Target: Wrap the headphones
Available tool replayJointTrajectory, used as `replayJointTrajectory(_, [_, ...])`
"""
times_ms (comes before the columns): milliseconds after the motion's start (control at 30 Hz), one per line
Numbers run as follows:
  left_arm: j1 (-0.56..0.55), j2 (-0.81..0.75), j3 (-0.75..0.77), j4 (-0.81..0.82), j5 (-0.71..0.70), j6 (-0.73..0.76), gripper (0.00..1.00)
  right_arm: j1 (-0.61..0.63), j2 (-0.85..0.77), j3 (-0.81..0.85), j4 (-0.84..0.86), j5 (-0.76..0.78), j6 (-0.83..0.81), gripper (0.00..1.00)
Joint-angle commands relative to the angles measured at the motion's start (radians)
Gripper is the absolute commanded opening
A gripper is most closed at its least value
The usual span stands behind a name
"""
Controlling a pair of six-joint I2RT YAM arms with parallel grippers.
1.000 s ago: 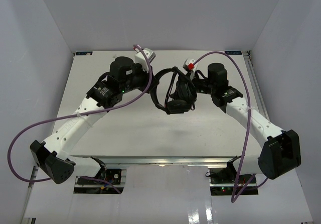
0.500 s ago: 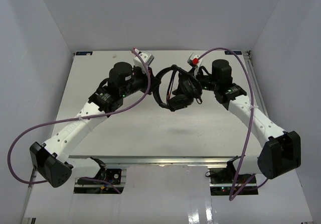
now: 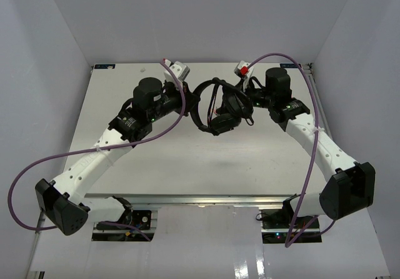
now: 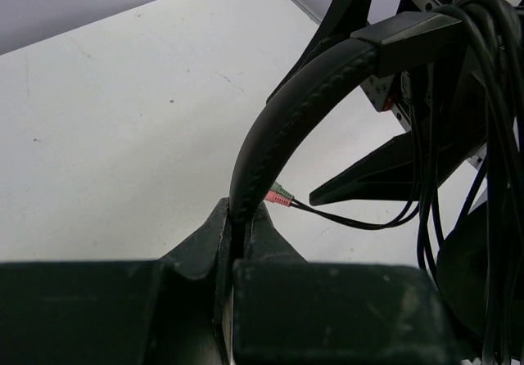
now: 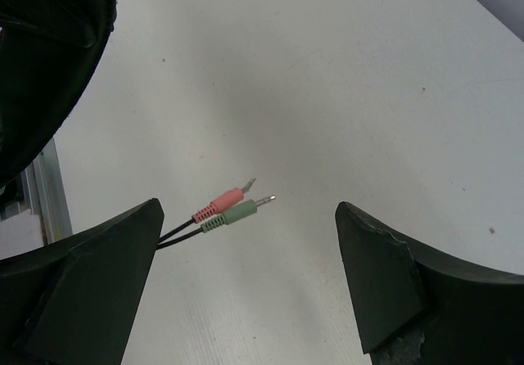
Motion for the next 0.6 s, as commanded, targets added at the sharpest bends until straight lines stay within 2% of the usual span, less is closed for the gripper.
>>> replayJointTrajectory(0, [0.025,0.051,0.042,-0.151,-0.056,0.062,0.00,-0.014,0.010,0.146,-0.036,0.008,-0.053,0.91])
replayJointTrajectory(167, [0.025,0.091,0.095,-0.155,-0.059,0.025,0.00,0.040,0.036,0.191,-0.169,0.111,-0.234,0.90])
replayJointTrajectory(300, [0.030,0.119,0.152,-0.173,-0.055,-0.035,0.00,0.065,0.034,0.166,-0.202,0.180,-0.329,0.90])
replayJointTrajectory(567, [0.060,0.102,0.174,-0.187,0.015,-0.098,0.00,0.060,0.023,0.138,-0.182,0.256,-0.401,0.90])
